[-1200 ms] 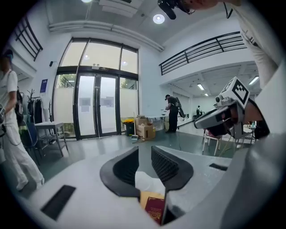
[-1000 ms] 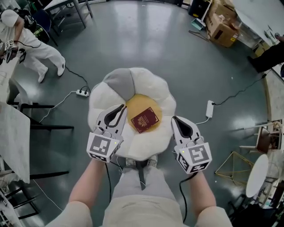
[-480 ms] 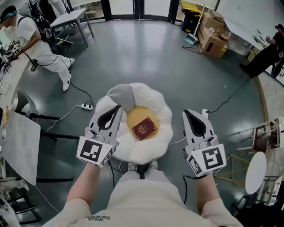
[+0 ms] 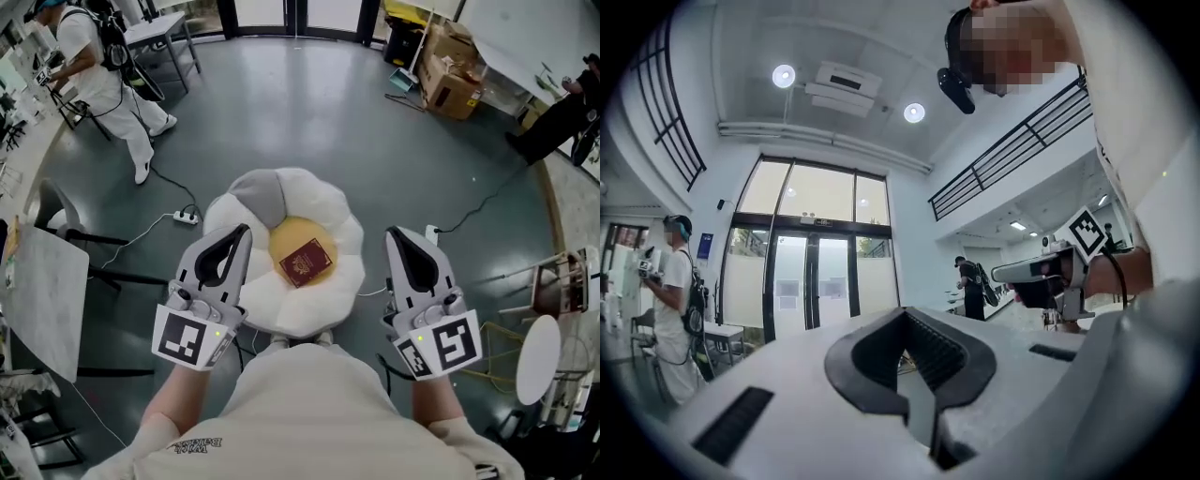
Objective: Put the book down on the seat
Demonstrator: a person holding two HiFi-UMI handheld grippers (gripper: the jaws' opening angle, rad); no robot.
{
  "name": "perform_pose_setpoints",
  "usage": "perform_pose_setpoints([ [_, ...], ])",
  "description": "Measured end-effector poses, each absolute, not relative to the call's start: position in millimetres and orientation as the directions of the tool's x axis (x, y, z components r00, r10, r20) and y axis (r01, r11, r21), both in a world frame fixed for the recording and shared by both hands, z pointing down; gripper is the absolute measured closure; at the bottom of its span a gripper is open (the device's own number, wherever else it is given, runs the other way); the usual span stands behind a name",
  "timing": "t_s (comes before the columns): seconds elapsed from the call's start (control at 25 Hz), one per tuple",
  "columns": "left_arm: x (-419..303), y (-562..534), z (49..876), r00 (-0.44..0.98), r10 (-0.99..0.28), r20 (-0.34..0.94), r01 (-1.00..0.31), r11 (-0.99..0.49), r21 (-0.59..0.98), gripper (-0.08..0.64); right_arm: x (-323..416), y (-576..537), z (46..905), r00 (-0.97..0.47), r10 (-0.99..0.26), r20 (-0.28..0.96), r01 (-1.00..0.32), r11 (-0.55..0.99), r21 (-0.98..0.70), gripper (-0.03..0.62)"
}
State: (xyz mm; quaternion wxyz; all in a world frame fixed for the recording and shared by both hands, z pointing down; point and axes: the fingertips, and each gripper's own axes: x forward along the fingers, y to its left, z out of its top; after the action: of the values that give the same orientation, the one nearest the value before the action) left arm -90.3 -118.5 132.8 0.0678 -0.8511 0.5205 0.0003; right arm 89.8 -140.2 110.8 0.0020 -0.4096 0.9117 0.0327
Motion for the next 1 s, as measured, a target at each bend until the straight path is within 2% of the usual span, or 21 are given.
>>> perform_pose_setpoints([
  [0.28,-85.8,-111.0,145.5,0.452,-0.889,-0.071,-0.892,-0.451,-0.041,0.557,90.3,-123.8,143.1,-0.668,-0.744,0.005,-0.743,0.667,-0.044,0.594],
  [1.0,-80.3,-122.2,144.6,0.487,-0.873,-0.037,-0.873,-0.485,-0.042,0.557,80.8,-132.5,129.1,-0.679,-0.734,0.008,-0.734,0.679,0.016,0.594],
])
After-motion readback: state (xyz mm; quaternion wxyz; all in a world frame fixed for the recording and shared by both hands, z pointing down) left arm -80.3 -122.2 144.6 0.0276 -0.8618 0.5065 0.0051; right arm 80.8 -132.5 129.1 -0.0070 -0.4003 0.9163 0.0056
